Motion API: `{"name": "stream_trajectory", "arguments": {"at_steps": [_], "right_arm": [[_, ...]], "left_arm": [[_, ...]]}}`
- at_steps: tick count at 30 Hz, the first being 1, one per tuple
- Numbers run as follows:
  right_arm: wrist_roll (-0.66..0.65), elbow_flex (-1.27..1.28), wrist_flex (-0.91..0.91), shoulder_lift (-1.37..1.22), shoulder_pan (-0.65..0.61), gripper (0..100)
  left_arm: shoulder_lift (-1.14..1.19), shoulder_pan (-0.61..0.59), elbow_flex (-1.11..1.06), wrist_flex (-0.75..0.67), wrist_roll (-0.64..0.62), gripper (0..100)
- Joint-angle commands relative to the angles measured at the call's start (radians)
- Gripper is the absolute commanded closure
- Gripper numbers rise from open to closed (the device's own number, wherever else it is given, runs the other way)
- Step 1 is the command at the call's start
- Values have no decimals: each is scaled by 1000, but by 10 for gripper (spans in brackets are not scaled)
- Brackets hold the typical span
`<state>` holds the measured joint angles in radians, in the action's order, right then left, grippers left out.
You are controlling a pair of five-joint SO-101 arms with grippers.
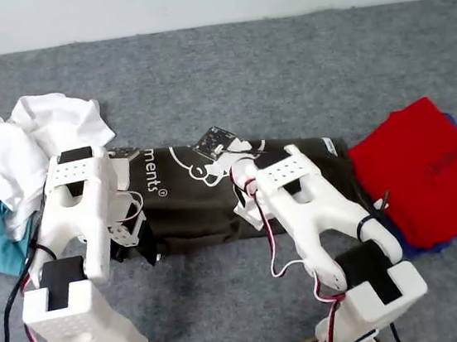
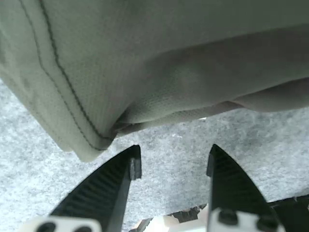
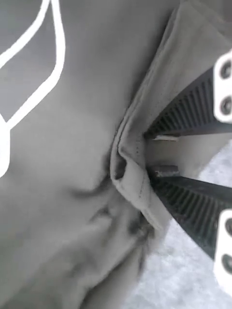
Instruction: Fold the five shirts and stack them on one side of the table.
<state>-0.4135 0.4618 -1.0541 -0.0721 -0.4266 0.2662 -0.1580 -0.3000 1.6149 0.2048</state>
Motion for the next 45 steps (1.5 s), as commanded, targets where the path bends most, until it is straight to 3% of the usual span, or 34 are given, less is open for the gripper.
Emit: {"name": "stream_trajectory", "arguments": {"at_steps": [1,5,8,12,17,27,32,35,45], "right_arm": [[8,-74,-119,110,1,904],[8,-91,-222,203,41,902],[11,-92,-263,239,113,843],[11,-91,-269,242,242,788],[12,-87,-265,240,366,787],[12,15,-209,246,384,789],[15,17,-208,251,384,789],[71,20,-186,248,384,789],[84,21,-174,243,384,789]], "left_arm": [[-40,8,1,-5,18,782],[-41,8,5,0,18,781],[-52,11,13,23,17,779],[-52,46,110,143,57,779],[-58,49,197,140,44,779],[-49,-11,282,130,43,779],[-49,-114,329,37,-172,768],[-49,-127,343,23,-272,705],[49,-144,340,-115,-390,680]]}}
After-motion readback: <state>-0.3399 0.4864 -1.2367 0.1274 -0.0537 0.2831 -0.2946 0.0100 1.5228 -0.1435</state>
